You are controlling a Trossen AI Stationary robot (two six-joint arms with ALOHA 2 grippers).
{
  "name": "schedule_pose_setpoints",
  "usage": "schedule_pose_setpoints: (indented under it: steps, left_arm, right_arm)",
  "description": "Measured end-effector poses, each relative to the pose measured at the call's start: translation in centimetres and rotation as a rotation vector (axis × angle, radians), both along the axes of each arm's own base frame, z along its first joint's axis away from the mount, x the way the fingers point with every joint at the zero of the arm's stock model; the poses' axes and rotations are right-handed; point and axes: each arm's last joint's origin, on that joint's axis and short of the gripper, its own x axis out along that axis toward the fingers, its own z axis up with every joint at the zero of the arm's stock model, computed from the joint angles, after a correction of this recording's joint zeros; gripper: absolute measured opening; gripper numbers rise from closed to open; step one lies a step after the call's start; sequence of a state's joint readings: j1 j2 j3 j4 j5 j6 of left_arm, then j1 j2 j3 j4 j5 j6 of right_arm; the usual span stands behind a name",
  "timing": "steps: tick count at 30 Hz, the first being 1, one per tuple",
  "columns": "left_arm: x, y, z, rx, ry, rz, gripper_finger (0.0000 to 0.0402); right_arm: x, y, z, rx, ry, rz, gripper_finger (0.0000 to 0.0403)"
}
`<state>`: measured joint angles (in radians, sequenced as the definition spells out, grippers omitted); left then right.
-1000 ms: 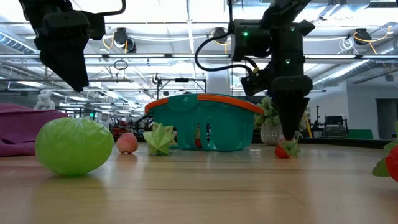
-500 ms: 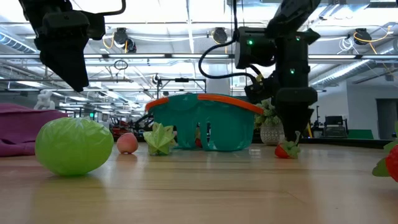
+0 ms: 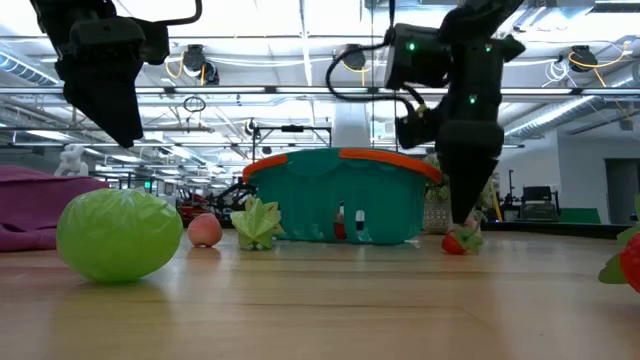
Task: Pick and placing Produce into tupperware
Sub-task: Put the right pink peach into the blue basket
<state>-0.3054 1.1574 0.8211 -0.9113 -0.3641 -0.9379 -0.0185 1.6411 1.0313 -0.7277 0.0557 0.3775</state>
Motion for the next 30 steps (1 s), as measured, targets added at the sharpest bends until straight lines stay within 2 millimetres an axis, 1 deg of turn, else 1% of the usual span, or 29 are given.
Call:
schedule_pose_setpoints:
  steps: [5,9,16,19,26,30]
  left_arm:
    - [0.0,0.0,0.0,-0.002,-0.001,0.005,0.0253]
    - [0.0,0.0,0.0,-0.002,-0.001,0.005,0.0253]
    - [0.0,0.0,0.0,-0.007,0.0,0.003,0.0253]
    - [0.0,0.0,0.0,-0.007,0.0,0.003,0.0253]
    - [0.0,0.0,0.0,-0.007,0.001,0.003,0.0253]
    - [0.0,0.0,0.0,-0.008,0.0,0.005,0.0253]
  right_arm:
    - [-0.2,0.0,1.1,-0.002,-0.048,-0.011,0.0178]
    - [-0.2,0.0,1.2,-0.002,-0.056,-0.006,0.0164]
    - [-0.2,0.0,1.2,-0.002,-0.06,0.0,0.0167]
    - [-0.3,0.0,0.8,-0.002,-0.074,-0.002,0.0168]
    - [-1.2,0.0,-1.2,0.006,-0.067,-0.022,0.0169]
    - [-1.3,0.0,-1.3,0.008,-0.067,-0.027,0.0169]
